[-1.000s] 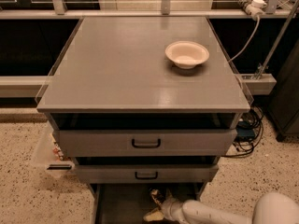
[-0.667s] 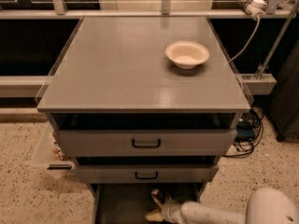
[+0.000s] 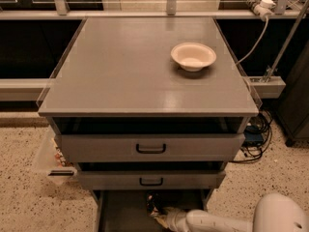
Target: Pick orange can from bottom drawer and place on counter
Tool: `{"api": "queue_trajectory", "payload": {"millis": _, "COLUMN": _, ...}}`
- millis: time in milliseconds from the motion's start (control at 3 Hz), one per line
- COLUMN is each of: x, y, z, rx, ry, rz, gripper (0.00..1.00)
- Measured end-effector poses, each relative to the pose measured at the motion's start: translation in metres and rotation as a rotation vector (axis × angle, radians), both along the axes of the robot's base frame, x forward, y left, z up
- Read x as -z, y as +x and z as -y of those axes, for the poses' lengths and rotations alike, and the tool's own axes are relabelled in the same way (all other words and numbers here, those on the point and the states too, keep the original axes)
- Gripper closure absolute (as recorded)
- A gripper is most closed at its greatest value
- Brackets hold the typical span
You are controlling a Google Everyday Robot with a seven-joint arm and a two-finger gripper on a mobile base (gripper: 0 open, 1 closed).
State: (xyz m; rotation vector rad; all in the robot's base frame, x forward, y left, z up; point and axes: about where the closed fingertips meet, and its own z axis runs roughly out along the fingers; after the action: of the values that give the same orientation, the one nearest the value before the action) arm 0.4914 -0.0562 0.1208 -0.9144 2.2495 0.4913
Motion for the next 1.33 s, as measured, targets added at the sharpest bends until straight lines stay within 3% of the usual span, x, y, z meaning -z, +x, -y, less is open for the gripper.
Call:
{"api": "queue_trajectory", "payload": {"millis": 333, "x": 0.000, "y": 0.000, "z": 0.000, "rx": 0.000, "ry": 0.000, "rz": 0.000, "gripper": 0.88}}
{"api": "queue_trajectory", "payload": {"millis": 667, "x": 0.000, "y": 0.000, "z": 0.000, "rx": -0.001, "ry": 0.003, "rz": 0.000, "gripper": 1.00}}
{"api": "queue_trajectory", "payload": {"millis": 1000, "x": -0.007, "y": 0.000, "z": 0.003, "rx": -0.031, "ry": 0.043, "rz": -0.001, "gripper": 1.00}}
{"api": "queue_trajectory", "payload": {"millis": 1333, "x": -0.021, "y": 0.018, "z": 0.066, "rx": -0.009, "ry": 0.081, "rz": 0.004, "gripper": 1.00}}
